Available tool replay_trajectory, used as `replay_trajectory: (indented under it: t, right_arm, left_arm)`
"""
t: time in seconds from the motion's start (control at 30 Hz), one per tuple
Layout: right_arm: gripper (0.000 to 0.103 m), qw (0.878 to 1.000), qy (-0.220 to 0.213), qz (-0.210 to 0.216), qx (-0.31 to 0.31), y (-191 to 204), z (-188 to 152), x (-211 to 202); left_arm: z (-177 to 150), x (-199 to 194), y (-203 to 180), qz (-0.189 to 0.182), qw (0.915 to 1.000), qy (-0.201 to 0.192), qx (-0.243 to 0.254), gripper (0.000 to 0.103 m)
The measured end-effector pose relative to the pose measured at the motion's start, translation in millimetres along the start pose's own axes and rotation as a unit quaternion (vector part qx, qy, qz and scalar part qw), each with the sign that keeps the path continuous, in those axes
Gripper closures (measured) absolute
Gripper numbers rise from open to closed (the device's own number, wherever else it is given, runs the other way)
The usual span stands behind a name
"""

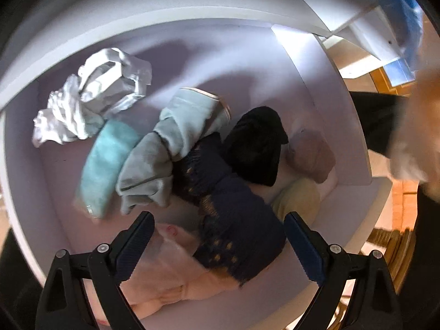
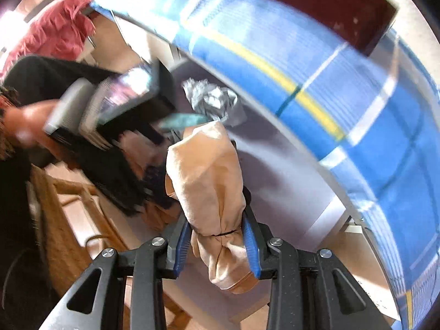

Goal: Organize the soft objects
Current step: 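Lift the beige bundle with the right gripper up over the gold tray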

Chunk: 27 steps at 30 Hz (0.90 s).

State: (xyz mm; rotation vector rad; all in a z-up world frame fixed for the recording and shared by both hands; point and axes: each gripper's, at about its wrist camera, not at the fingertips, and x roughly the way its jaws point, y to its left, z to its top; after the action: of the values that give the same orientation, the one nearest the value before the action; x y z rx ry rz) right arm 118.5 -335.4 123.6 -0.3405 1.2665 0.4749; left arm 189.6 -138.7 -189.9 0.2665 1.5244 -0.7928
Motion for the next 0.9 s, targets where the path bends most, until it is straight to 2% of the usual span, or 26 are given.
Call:
replay_trajectory:
  t: [0.1,0.27,0.43,0.5,0.6,0.73,0.9]
  right_arm:
    - [0.068,1.0,-0.02,0.004,0.01,5,-1,-24]
    - [0.068,0.996,-0.054,0.025,0.065,-5,-4,-64]
    - [0.068,0.989,-0.084,0.045,0.117,-23,-5,-97]
    - [0.068,0.985,-0.097,0.048,0.132,-30,-2,-108]
    - [0.068,0.983,-0.11,0.035,0.14,-37,1,-123]
    - [0.068,0.98,-0.123,0.019,0.153,-45,3,-139]
    - [0.068,0.975,-0.15,-0.009,0.162,-56,8,-167]
  left_arm:
    - [4,10,0,0.013,0.9999,0.003,-0.009,0.007]
    - [8,27,3,0.022,0.9994,0.014,-0.022,0.01]
    - [8,40,-3,0.012,0.9996,0.013,-0.022,0.021]
    - [8,46,-2,0.012,0.9996,0.014,-0.021,0.022]
    - [9,50,-5,0.012,0.9996,0.014,-0.019,0.023]
    - [8,51,-2,0.005,0.9997,0.012,-0.022,0.033]
    - [4,56,-2,0.007,0.9997,0.003,-0.022,0.038]
